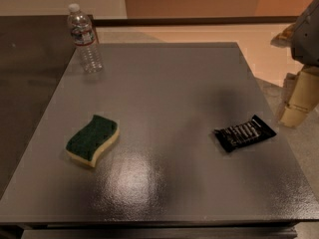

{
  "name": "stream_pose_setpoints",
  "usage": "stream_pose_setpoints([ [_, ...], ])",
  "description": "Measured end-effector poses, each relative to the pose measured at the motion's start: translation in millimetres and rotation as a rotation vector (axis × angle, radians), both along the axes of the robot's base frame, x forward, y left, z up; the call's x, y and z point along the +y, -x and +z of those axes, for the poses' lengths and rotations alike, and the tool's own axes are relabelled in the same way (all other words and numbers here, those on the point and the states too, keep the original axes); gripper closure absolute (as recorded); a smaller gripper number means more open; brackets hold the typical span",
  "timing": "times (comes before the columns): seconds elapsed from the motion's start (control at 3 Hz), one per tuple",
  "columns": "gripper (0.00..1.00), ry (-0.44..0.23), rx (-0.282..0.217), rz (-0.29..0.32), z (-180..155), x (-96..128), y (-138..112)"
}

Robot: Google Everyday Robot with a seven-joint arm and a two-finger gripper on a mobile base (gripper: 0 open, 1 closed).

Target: Move rxbar chocolate near sponge

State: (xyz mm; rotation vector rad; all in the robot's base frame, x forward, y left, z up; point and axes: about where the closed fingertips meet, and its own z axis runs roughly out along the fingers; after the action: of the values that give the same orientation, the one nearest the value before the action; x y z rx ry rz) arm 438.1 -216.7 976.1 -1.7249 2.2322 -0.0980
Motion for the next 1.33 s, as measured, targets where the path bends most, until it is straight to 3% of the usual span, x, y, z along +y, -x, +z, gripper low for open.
stream_pose_setpoints([
  [0.67, 0.0, -0.033, 0.025, 0.03, -8.5, 1.4, -8.1],
  [1.33, 0.0, -0.129, 0.09, 0.169, -52.5, -7.7, -33.3],
])
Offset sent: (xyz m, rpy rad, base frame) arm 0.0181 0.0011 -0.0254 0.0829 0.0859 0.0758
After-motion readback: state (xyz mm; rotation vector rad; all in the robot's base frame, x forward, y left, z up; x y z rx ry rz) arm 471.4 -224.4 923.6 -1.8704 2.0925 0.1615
